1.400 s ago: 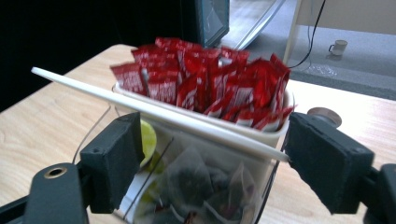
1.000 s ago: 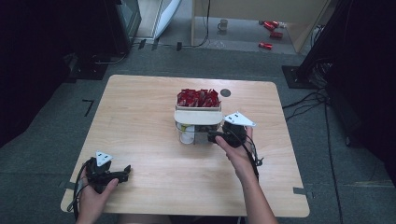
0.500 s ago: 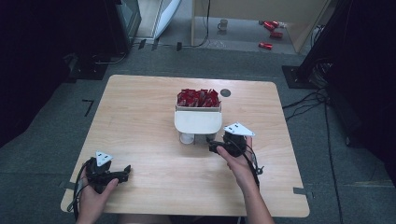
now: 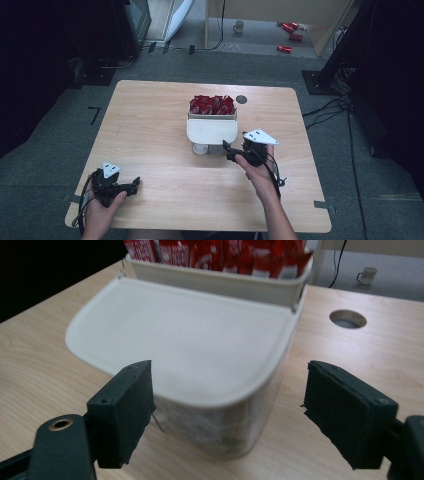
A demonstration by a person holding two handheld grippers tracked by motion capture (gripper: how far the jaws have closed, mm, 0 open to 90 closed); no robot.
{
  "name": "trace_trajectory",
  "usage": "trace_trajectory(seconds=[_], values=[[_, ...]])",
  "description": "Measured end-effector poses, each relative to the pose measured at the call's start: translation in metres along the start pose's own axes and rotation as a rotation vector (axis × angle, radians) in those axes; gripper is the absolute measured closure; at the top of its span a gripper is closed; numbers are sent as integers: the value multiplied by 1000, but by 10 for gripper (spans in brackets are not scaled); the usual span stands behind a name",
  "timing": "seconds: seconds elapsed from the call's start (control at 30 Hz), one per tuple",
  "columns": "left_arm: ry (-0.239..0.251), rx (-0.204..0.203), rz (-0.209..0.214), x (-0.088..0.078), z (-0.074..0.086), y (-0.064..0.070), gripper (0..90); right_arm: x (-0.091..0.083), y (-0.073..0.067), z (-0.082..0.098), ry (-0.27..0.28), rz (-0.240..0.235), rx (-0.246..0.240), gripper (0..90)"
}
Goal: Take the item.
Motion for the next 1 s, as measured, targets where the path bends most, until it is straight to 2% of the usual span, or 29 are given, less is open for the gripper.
trace_trajectory(seconds=[0.13, 0.17, 0.2, 0.33, 0.43, 0.6, 0.73, 0.8, 0.83, 1.0], values=[[-1, 3, -1, 0, 0, 0, 0, 8, -11, -20, 22, -8, -10, 289], [-3, 5, -1, 0, 0, 0, 0, 14, -17, -30, 37, -10, -9, 352], [-2, 5, -1, 0, 0, 0, 0, 14, -17, -30, 37, -10, -9, 352], [0, 1, 0, 0, 0, 0, 0, 28, -28, -48, 53, -23, 8, 445], [0, 0, 1, 0, 0, 0, 0, 40, -33, -58, 57, -11, 6, 523], [-1, 0, 1, 0, 0, 0, 0, 61, -29, -65, 45, 47, 28, 661], [-1, 0, 1, 0, 0, 0, 0, 75, -22, -65, 19, 88, 66, 711], [-1, 0, 1, 0, 0, 0, 0, 81, -20, -66, 16, 94, 92, 728], [-1, 0, 1, 0, 0, 0, 0, 85, -20, -67, 11, 95, 110, 764], [-1, 0, 1, 0, 0, 0, 0, 90, -23, -67, 0, 93, 96, 842]])
Point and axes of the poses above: each handheld gripper's, and its own axes: x roughly forward along the jaws, z roughly out of its underside, y roughly to its right, the point moved 9 cm from there along x, roughly forward along the jaws, and after that the axes turned 1 degree about x, right-handed, at the moved point
